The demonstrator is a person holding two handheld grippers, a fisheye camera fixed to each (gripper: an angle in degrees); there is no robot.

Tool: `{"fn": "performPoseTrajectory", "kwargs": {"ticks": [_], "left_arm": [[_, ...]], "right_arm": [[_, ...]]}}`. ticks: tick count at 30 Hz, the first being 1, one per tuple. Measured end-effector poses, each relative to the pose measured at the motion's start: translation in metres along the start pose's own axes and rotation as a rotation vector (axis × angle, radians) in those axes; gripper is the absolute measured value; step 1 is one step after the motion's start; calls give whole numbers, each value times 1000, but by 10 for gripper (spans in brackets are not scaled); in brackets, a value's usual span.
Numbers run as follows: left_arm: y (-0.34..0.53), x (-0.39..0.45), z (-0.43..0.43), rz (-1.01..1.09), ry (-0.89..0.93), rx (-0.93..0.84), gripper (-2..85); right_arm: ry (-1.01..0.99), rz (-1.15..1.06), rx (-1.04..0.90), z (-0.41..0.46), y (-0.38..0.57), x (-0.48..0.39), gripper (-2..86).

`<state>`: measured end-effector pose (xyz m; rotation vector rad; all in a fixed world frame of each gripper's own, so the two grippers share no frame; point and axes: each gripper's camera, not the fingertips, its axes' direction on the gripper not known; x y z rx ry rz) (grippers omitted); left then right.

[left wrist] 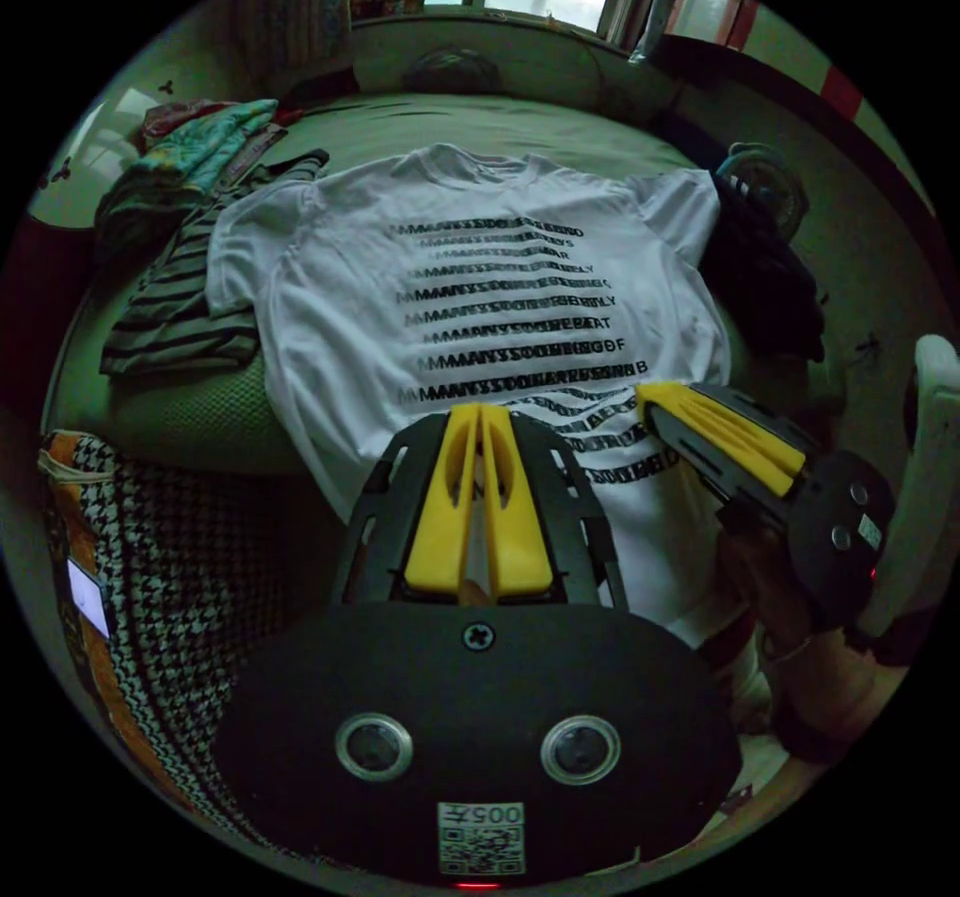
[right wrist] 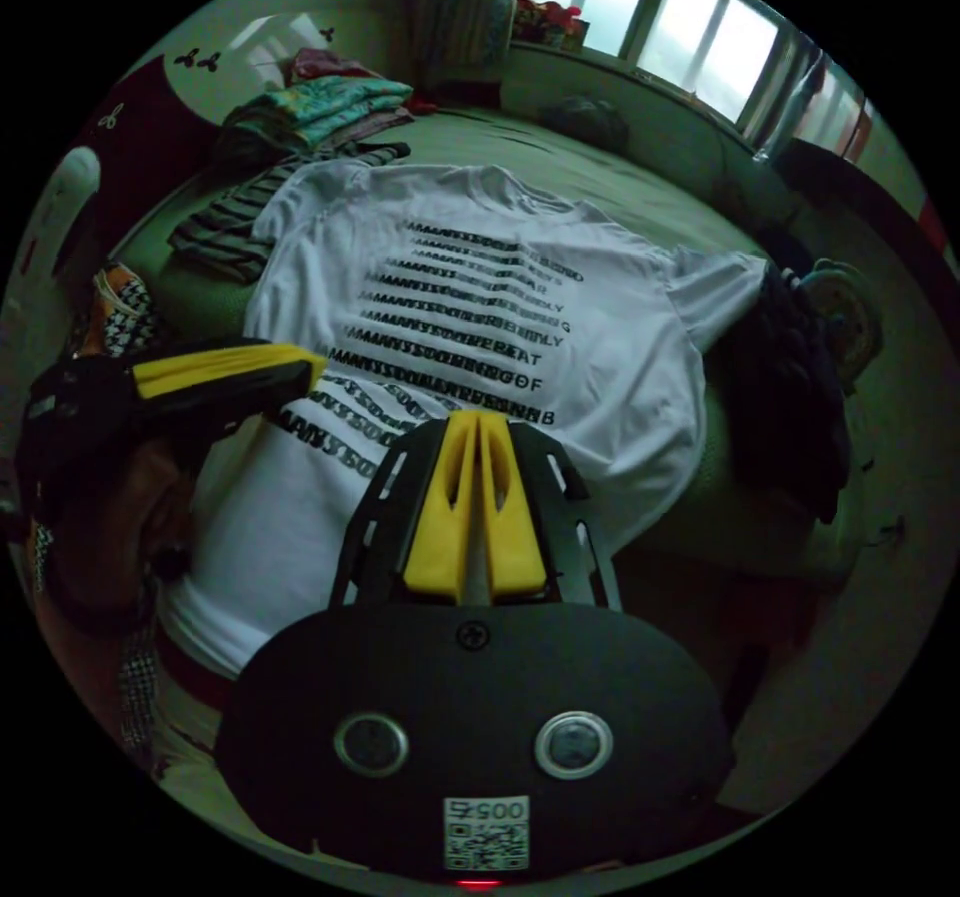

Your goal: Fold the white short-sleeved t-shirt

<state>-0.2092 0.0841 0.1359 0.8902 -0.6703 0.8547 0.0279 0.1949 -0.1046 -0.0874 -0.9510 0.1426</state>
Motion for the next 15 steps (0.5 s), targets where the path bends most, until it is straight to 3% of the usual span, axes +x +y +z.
{"fn": "performPoseTrajectory", "kwargs": {"ticks": [15], "left_arm": [[-12,1,2,34,-54,-3,-6]], "right_arm": [[-23,30,9,7,-19,10,-12]]}}
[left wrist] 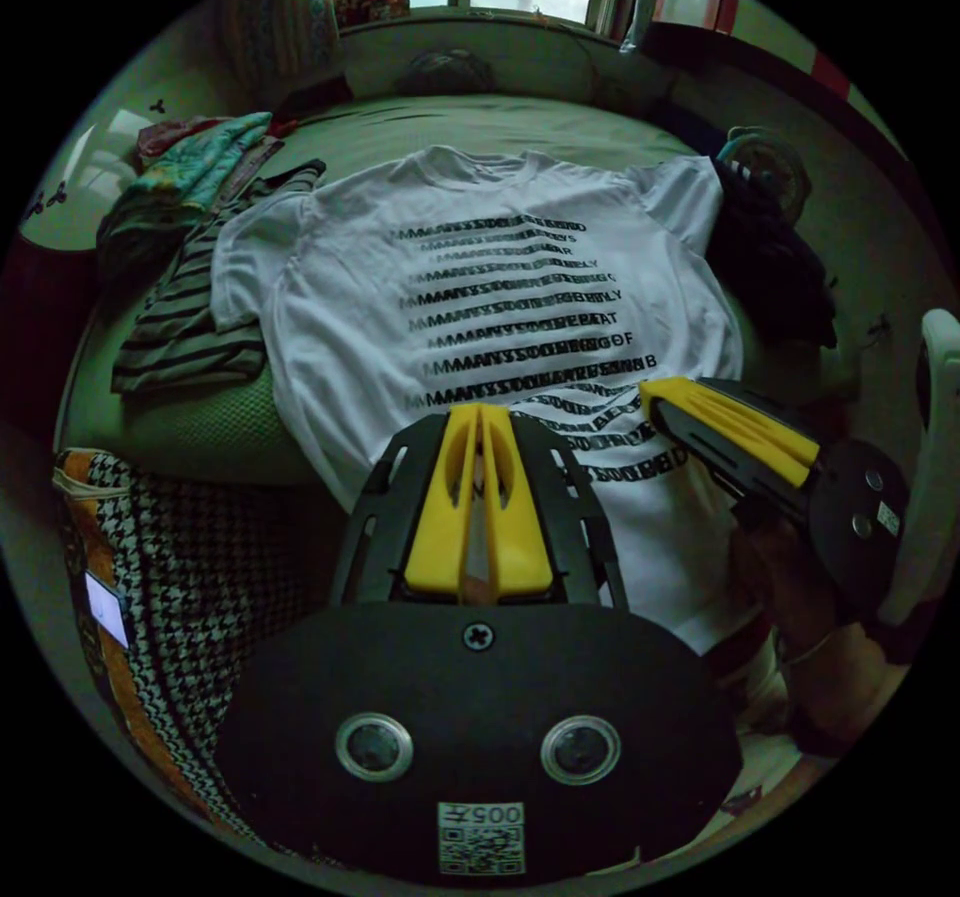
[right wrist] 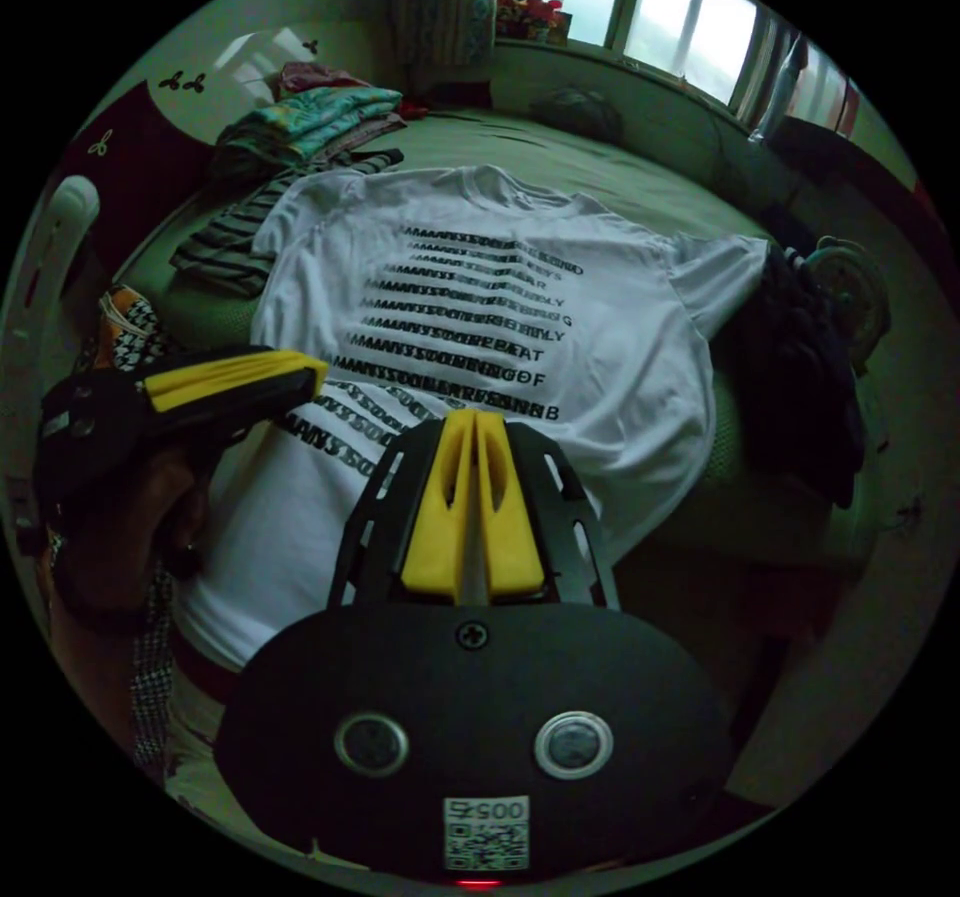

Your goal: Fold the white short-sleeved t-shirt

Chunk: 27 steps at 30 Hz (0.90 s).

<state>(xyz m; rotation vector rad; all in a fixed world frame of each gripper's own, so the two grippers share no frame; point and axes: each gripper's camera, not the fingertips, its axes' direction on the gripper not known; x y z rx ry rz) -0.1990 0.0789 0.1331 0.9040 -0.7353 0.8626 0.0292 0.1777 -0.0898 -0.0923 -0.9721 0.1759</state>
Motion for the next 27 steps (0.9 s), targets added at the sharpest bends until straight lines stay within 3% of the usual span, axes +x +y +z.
{"fn": "performPoseTrajectory", "kwargs": {"ticks": [11,27], "left_arm": [[-2,-21,2,-1,-38,8,-6],[-18,-88,30,44,88,-20,-2]], "right_arm": [[-12,9,2,8,-24,6,-10],[-54,-117,12,17,-64,22,-10]]}}
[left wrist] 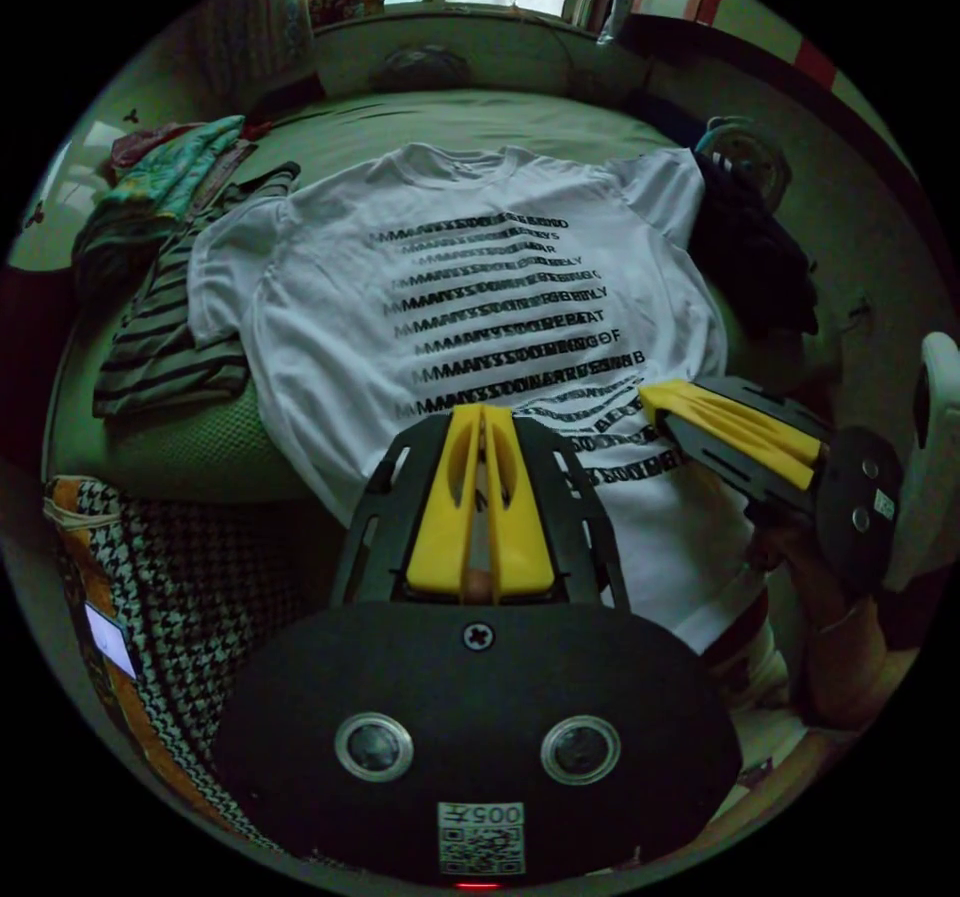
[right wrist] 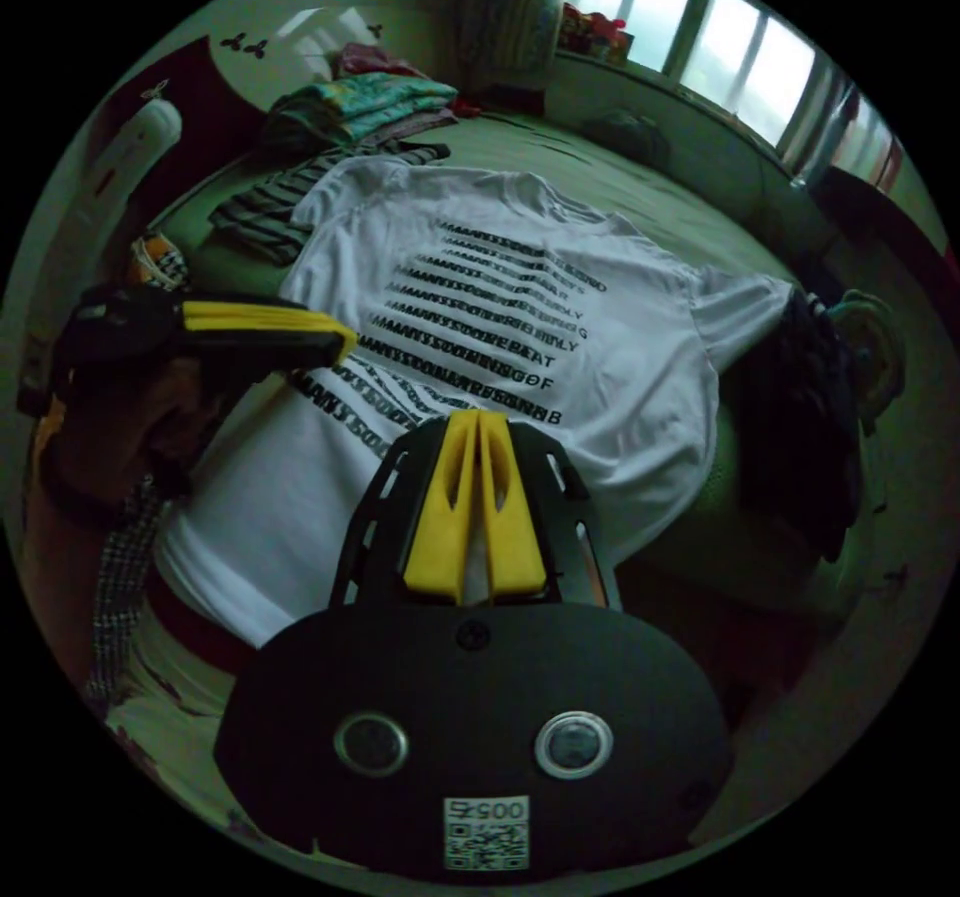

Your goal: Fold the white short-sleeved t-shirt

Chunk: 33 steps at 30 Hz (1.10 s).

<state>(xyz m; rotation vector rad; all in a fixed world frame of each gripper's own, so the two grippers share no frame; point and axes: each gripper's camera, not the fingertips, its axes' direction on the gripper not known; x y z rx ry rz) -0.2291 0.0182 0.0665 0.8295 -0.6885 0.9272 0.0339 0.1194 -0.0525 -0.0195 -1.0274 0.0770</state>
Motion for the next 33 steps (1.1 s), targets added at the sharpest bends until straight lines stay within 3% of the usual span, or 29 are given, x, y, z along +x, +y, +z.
{"fn": "performPoseTrajectory", "kwargs": {"ticks": [5,12,19,26,33], "left_arm": [[-3,-24,7,4,17,-14,-1],[2,-106,7,-165,212,41,-1],[9,-211,-17,-386,28,181,-1],[3,-290,-18,-472,-15,172,39],[-7,-336,3,-506,-46,163,106]], "right_arm": [[-164,72,-6,7,-19,31,-10],[-285,44,-34,14,-58,45,-9],[-232,-129,50,19,-168,31,23],[-212,-250,138,49,-297,-24,109],[-313,-298,77,109,-403,-83,117]]}}
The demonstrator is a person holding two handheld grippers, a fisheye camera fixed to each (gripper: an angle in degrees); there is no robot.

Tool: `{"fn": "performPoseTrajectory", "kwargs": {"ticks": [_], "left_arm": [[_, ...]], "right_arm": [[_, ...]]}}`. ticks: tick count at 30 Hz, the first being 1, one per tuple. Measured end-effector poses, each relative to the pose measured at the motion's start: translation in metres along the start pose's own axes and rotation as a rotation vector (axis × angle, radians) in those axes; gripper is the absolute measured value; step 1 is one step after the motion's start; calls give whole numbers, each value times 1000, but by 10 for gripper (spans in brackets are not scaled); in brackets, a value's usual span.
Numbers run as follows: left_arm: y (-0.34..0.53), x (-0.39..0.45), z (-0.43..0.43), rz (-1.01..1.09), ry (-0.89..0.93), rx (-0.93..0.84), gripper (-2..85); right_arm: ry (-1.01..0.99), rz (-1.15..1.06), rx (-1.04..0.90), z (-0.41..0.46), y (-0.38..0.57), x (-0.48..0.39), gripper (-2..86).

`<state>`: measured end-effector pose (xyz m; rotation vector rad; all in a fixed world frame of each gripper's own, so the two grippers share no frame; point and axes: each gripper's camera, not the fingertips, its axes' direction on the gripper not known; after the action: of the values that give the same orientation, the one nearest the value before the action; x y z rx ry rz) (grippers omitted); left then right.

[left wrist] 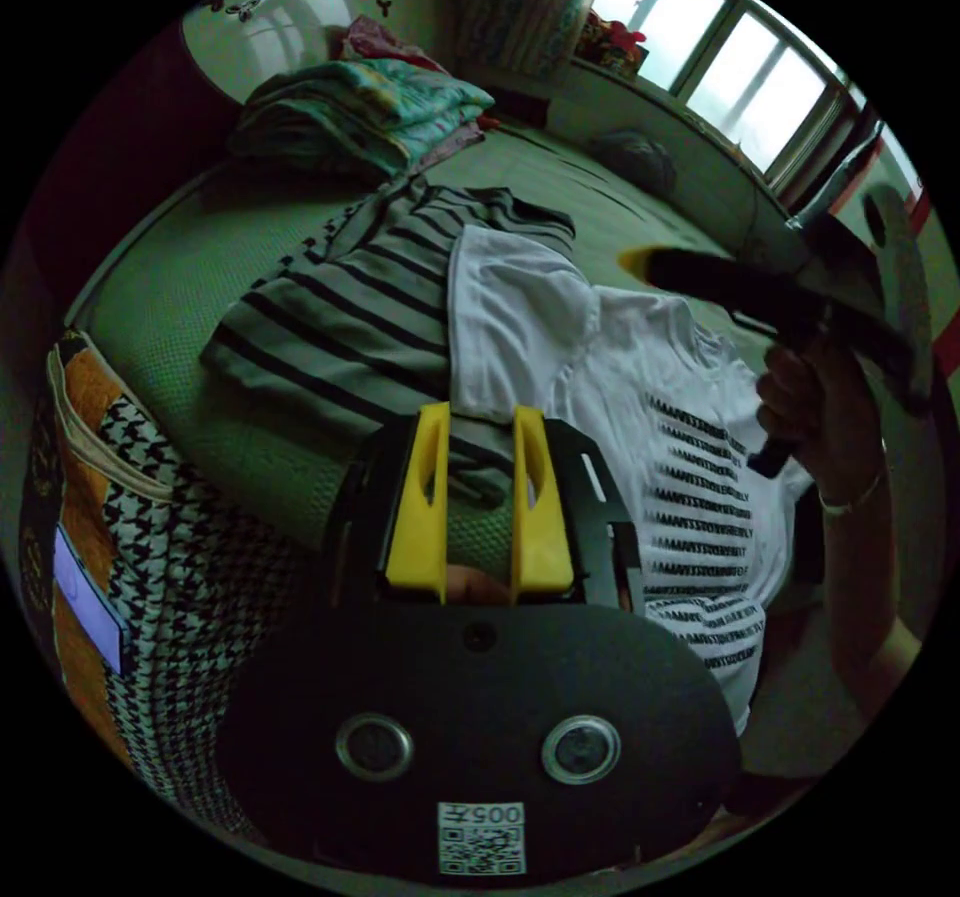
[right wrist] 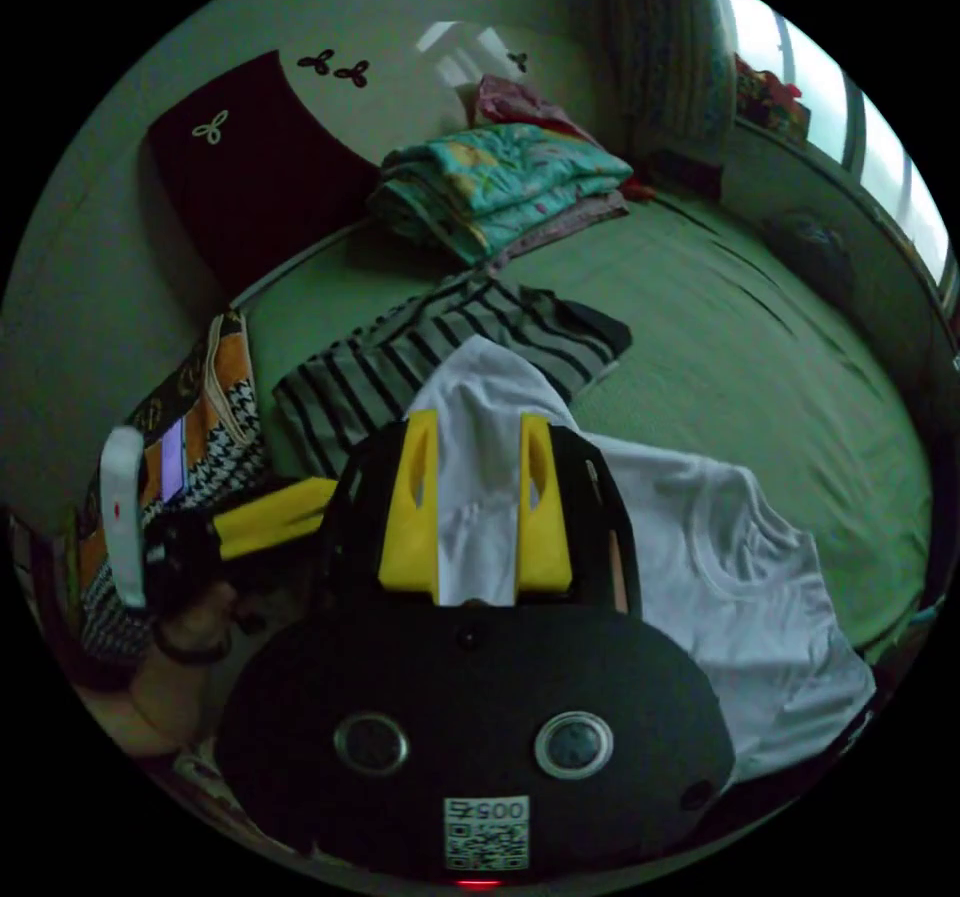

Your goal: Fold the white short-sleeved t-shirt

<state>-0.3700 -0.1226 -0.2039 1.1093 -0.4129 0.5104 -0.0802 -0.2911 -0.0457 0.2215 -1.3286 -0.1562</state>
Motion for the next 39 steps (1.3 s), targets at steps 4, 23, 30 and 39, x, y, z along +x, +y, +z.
{"fn": "performPoseTrajectory", "kwargs": {"ticks": [4,23,30,39], "left_arm": [[-10,-10,17,4,-25,-34,111],[-20,-3,-13,105,1,113,19],[-1,48,-25,294,11,93,23],[29,79,16,323,75,-148,29]], "right_arm": [[-52,119,-31,50,-51,10,109],[-75,132,140,2,-101,72,-9],[-5,139,209,-49,-39,109,-8],[138,289,-71,-12,53,182,52]]}}
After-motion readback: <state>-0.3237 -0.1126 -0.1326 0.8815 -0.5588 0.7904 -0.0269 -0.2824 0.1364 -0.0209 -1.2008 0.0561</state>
